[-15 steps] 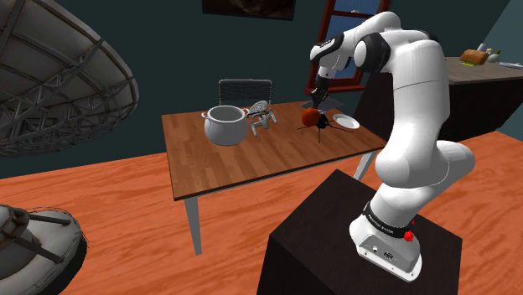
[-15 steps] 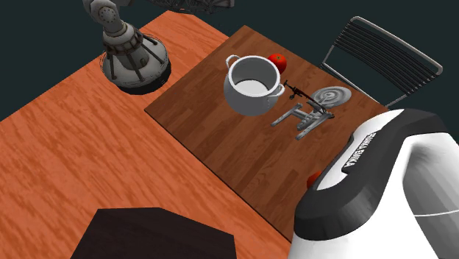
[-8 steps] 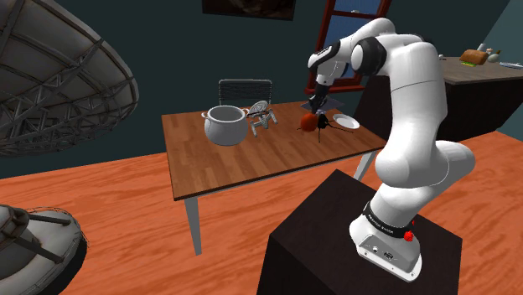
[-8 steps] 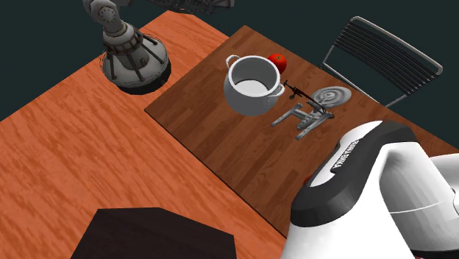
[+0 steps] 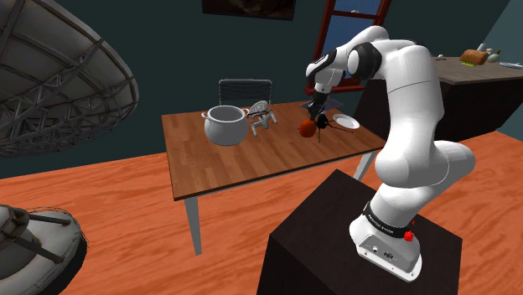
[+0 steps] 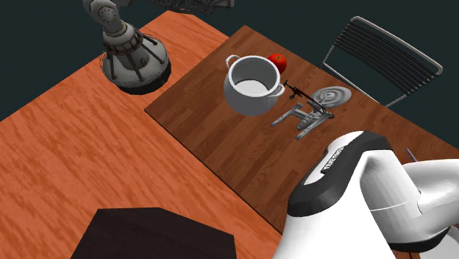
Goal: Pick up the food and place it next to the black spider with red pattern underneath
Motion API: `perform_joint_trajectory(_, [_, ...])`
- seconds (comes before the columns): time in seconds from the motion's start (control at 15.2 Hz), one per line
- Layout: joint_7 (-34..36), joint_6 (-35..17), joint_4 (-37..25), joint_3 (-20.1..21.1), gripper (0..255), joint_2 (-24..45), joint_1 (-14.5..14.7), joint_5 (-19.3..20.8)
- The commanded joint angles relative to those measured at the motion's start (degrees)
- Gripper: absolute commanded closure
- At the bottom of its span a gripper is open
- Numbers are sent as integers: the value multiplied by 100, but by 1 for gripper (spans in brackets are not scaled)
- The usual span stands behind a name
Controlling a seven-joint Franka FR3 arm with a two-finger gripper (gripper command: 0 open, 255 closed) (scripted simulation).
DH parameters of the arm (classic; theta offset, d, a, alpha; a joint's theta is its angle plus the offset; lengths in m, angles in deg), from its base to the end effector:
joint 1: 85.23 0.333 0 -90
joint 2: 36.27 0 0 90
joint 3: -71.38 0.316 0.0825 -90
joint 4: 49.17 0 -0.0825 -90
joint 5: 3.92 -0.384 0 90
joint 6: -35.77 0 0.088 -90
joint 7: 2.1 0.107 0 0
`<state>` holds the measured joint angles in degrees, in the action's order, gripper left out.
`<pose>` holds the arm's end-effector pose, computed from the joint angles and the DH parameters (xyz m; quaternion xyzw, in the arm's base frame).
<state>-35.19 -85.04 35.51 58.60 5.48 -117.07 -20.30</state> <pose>0.5320 -0.4691 0.2464 -0.9864 0.1533 0.0013 0.0585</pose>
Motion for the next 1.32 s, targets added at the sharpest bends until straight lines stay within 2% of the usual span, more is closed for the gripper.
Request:
perform_joint_trajectory(0.0, [-16,-105,33,16,255,68,-1,-22])
perform_joint_trajectory(0.59, [-101,-512,10,98,255,504,-50,-124])
perform_joint_trajectory(1.12, [-101,-512,10,98,255,504,-50,-124])
perform_joint_trajectory(1.19, [-101,-512,10,98,0,504,-50,-124])
perform_joint_trajectory(1.25, [-101,-512,11,98,0,504,-50,-124])
